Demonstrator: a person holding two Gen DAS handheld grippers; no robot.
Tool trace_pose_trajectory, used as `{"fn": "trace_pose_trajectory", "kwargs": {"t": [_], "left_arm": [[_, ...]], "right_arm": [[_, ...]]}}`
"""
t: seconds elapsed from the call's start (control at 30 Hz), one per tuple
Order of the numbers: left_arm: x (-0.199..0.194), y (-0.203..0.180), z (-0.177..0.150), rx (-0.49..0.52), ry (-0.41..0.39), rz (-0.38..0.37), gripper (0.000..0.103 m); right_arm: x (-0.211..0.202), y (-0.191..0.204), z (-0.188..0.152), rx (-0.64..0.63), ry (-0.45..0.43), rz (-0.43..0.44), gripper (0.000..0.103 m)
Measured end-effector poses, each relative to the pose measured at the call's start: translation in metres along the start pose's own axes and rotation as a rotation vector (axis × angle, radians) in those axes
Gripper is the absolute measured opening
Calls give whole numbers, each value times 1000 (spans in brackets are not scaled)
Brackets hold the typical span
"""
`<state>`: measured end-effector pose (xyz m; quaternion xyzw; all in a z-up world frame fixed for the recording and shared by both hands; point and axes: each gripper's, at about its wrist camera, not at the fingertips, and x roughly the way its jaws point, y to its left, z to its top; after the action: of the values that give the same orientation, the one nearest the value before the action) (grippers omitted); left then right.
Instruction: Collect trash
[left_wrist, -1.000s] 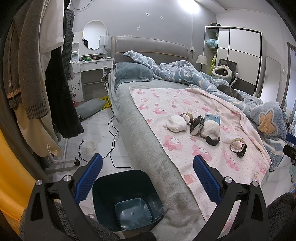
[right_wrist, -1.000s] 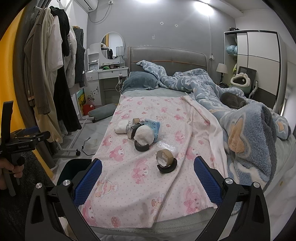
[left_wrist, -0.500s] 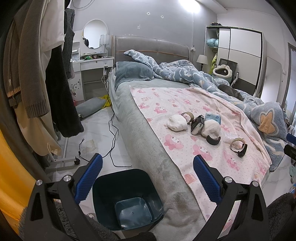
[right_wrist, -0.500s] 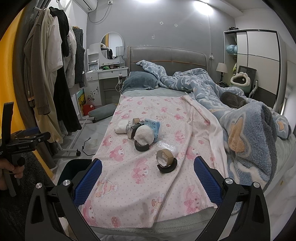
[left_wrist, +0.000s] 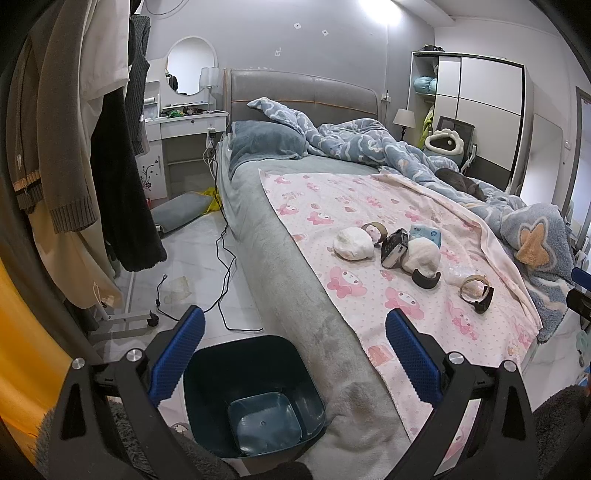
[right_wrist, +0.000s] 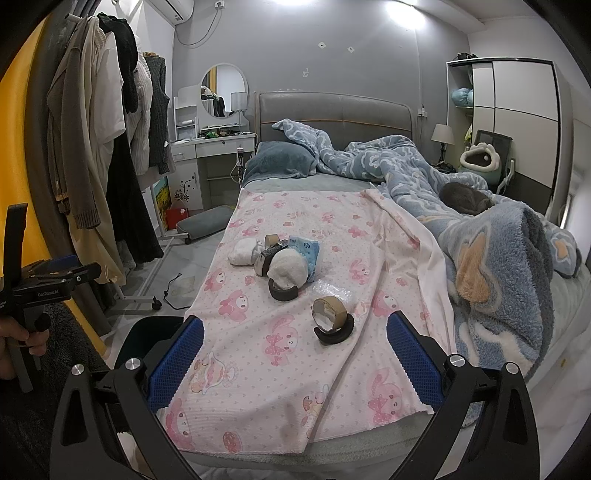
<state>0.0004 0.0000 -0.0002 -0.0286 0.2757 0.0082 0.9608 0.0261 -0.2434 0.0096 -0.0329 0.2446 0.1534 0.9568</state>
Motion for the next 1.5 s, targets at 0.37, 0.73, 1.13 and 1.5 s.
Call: {"fn": "trace_pose_trajectory", "kwargs": {"t": [0.37,0.73,1.13,1.5], "left_arm": [[0,0,0,-2,2,-1,100],[0,0,0,-3,3,-1,100],[7,1,-8,-1,9,-12,100],[4,1,5,16,-8,-39,100]], "right_arm": [[0,0,-1,1,1,0,100],[1,1,-1,0,2,0,100],[1,-1,0,-1,17,-15,100],[3,-6,12,51,-3,-19,100]]}}
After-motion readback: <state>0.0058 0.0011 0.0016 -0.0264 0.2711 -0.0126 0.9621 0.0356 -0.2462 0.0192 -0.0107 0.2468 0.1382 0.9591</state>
